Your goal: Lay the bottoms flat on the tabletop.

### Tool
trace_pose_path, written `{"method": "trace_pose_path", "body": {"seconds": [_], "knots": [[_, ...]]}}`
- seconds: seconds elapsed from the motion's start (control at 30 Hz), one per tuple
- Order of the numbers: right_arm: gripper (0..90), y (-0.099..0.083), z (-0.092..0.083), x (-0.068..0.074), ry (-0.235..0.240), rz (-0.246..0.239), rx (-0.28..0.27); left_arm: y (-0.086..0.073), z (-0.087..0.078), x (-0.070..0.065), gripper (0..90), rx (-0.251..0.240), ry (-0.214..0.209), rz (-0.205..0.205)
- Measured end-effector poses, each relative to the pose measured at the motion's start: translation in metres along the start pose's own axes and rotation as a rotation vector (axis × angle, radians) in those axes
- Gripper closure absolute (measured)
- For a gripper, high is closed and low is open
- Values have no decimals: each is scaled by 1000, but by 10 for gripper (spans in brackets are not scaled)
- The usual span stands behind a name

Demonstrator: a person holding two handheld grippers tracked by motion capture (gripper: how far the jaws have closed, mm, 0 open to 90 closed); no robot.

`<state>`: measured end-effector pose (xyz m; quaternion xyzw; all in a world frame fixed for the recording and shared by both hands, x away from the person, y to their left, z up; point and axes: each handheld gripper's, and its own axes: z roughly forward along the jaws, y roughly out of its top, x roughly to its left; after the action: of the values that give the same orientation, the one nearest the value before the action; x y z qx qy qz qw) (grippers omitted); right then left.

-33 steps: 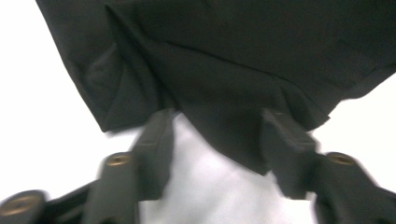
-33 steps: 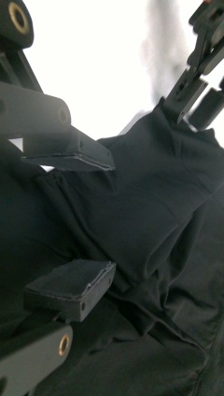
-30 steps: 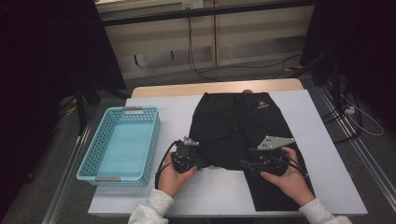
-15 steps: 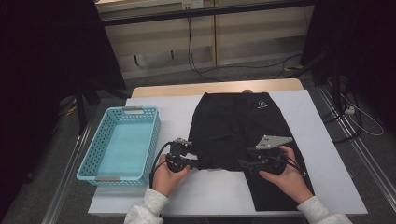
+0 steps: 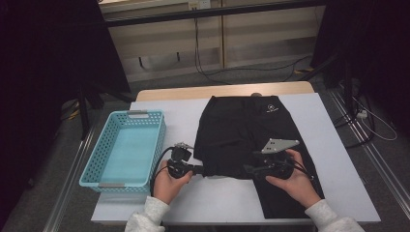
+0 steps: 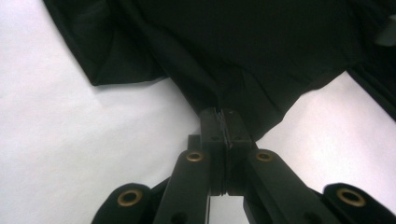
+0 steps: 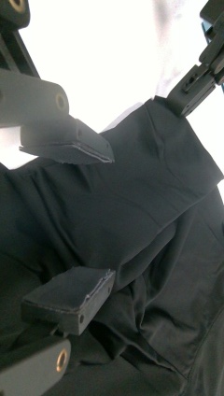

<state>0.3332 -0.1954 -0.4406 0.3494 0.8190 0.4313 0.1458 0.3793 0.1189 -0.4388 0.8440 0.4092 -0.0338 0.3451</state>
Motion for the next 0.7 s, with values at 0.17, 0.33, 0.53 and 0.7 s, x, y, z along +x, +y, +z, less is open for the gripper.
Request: {"method": "trace_pose_path", "body": {"seconds": [0.17,0.33,0.53,0.7], "knots": [[326,2,4,1,4,-3,4,-1,-3,2,900,-10,-6,-20],[228,3,7,5,23,15,0,-1,-8,1,900,-9,23,-20],[216,-1,10,11,31,6,23,0,-18,-3,900,-21,47,-25],[211,1,10,14,39,-3,7,-2,-19,-2,900,-17,45,-39]]}}
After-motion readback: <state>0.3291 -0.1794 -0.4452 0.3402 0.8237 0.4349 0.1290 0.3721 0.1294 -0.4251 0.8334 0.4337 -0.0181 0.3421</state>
